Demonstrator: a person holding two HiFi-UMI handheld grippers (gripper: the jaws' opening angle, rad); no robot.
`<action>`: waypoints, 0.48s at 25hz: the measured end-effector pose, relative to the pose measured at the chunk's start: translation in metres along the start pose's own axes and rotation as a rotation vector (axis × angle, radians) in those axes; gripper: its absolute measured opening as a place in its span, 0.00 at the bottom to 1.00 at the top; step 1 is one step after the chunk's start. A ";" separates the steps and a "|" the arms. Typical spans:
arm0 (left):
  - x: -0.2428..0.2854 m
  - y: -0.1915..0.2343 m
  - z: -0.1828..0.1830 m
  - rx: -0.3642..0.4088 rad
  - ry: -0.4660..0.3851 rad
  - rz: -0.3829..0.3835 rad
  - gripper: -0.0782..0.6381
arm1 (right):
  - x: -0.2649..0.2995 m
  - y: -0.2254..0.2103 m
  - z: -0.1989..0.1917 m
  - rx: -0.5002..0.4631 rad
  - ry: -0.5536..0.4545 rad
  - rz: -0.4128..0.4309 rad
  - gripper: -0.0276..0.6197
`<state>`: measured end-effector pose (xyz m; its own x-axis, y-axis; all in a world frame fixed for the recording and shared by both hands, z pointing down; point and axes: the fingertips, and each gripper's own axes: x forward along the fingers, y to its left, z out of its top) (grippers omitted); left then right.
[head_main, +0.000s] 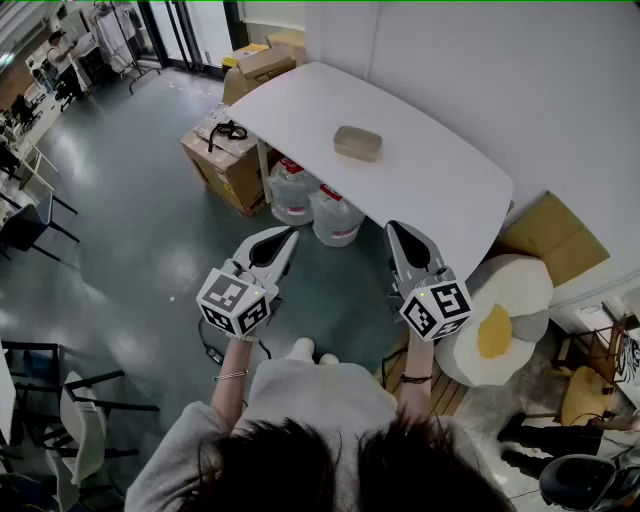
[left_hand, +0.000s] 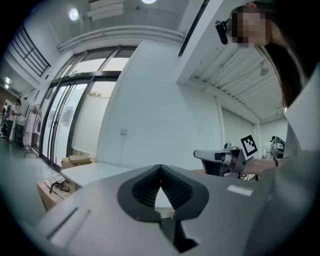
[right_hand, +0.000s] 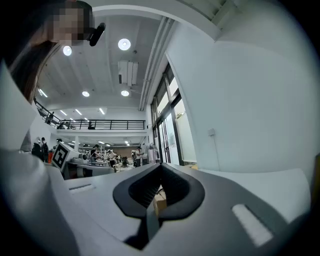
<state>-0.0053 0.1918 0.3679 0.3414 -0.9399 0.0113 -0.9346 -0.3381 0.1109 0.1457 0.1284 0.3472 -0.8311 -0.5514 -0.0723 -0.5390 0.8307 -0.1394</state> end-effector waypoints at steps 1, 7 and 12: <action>0.001 0.001 0.000 0.000 -0.001 0.001 0.10 | 0.001 -0.001 -0.001 0.000 0.000 0.001 0.06; 0.007 0.000 -0.001 -0.004 0.008 -0.005 0.10 | 0.004 -0.002 -0.001 -0.004 0.014 0.012 0.06; 0.013 -0.003 -0.002 -0.003 0.014 -0.008 0.10 | 0.005 -0.007 -0.003 0.015 0.006 0.028 0.06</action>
<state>0.0023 0.1810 0.3700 0.3504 -0.9363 0.0246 -0.9315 -0.3456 0.1137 0.1445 0.1202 0.3503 -0.8468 -0.5272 -0.0709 -0.5132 0.8446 -0.1525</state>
